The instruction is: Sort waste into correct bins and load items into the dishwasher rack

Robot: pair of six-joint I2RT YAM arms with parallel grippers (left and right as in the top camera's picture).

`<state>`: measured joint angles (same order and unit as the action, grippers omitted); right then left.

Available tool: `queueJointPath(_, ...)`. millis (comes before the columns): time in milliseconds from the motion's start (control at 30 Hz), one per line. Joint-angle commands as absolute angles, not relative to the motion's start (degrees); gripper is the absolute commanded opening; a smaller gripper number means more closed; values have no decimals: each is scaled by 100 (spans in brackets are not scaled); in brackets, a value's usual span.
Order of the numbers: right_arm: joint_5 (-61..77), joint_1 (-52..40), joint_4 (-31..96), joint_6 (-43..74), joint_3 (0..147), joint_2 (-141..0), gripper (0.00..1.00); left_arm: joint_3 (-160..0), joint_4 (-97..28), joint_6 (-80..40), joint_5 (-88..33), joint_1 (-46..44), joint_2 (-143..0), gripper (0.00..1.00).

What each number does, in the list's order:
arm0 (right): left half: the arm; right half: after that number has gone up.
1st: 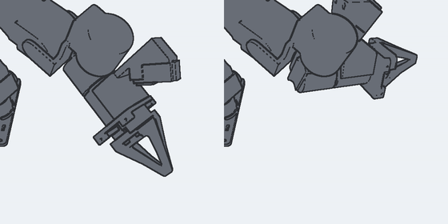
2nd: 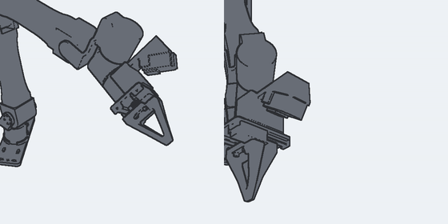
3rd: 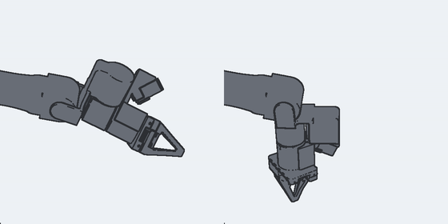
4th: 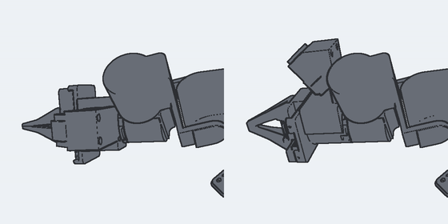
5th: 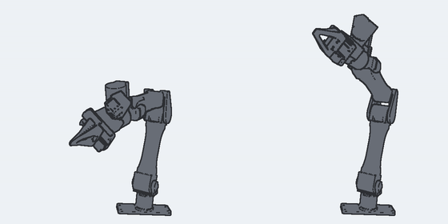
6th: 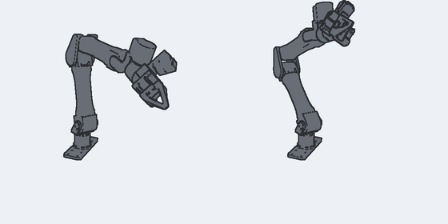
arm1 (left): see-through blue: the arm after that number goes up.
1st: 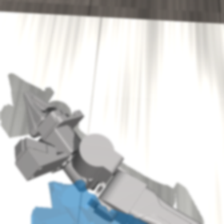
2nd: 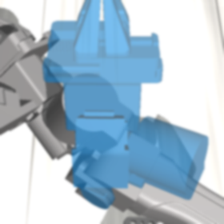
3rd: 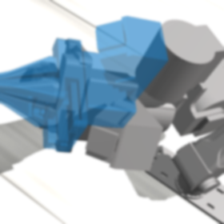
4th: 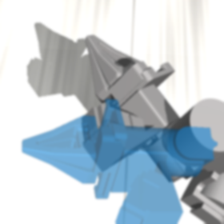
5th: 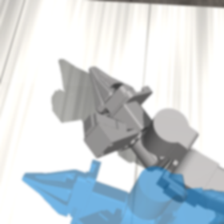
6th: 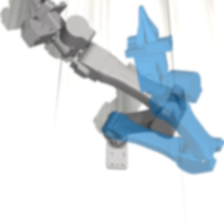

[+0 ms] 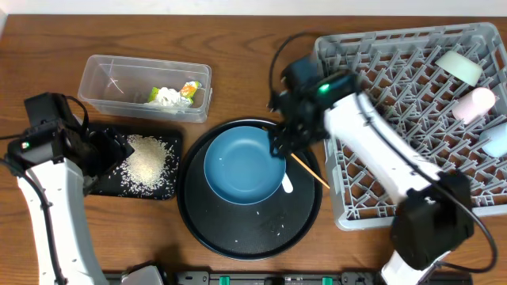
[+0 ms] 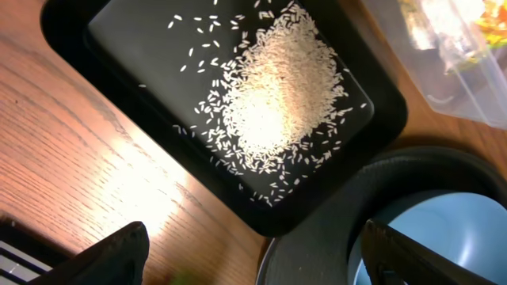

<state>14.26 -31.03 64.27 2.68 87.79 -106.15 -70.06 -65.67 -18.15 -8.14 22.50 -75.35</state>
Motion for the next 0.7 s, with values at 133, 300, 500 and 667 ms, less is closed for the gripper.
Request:
queueJointPath(133, 1028, -3485, 5465, 1433, 7832, -10700, 63, -6963, -6598, -1767, -744, 2281, -7620, 86)
queueJointPath(300, 1033, -3581, 4794, 2014, 7332, -10702, 57, -6945, -6598, -1767, -744, 2281, -7620, 86)
queueJointPath(500, 1028, -3763, 4320, 2451, 7011, -10722, 53, -6945, -6600, -1785, -744, 2281, -7620, 86)
queueJointPath(667, 1028, -3913, 4084, 2867, 6963, -10890, 46, -6945, -6600, -1868, -746, 2281, -7620, 86)
